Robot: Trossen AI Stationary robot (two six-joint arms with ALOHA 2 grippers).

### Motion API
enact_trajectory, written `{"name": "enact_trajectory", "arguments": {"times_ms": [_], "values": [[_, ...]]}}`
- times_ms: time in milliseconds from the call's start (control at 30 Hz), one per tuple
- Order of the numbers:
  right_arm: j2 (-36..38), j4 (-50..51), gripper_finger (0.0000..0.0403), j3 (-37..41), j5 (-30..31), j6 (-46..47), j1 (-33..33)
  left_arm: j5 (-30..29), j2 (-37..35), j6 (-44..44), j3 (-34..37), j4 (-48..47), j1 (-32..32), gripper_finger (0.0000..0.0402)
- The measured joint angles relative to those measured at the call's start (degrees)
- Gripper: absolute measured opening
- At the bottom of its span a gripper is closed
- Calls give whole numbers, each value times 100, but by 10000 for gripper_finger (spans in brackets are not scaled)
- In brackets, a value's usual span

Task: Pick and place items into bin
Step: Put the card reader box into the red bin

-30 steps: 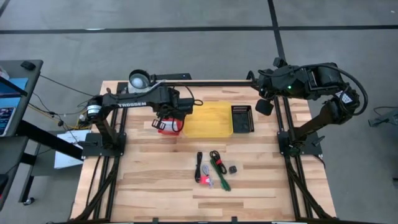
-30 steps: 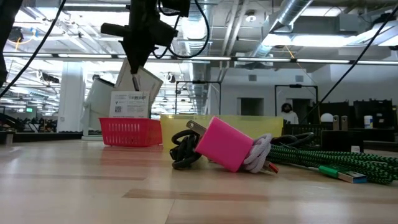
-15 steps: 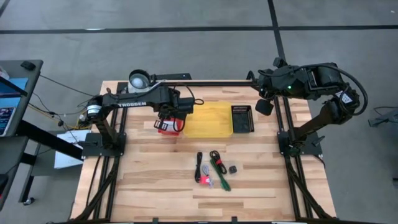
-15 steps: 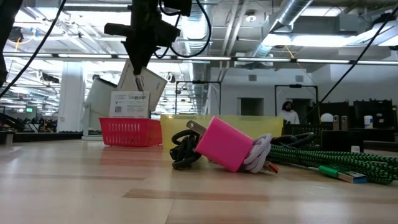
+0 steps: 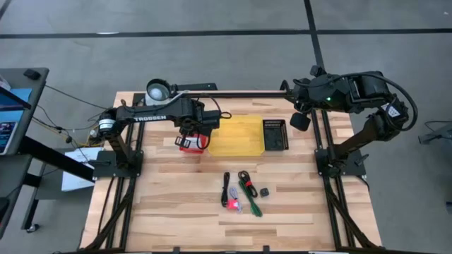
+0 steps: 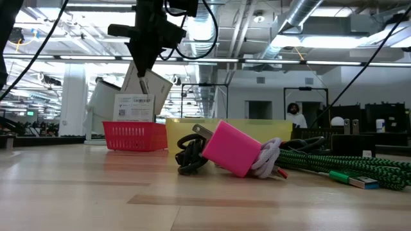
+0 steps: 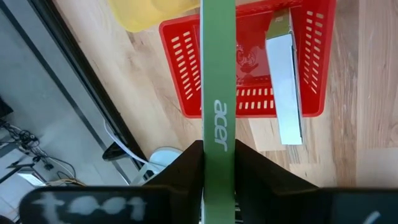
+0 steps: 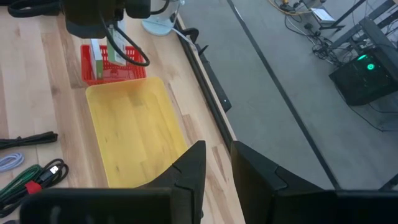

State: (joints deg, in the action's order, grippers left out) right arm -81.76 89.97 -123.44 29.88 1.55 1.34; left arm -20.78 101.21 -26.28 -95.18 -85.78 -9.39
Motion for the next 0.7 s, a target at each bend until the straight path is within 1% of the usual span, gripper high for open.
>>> {"name": "enact_trajectory", "arguments": {"times_ms": [433,533,700], "values": [[-2,-2,71,0,-1,1,0,2,0,2,-2,23,0,67],[-4,0,71,0,-1,1,0,4,0,2,-2,70,0,77],[-4,0,71,0,-1,1,0,2,0,4,-2,118,0,106]]}}
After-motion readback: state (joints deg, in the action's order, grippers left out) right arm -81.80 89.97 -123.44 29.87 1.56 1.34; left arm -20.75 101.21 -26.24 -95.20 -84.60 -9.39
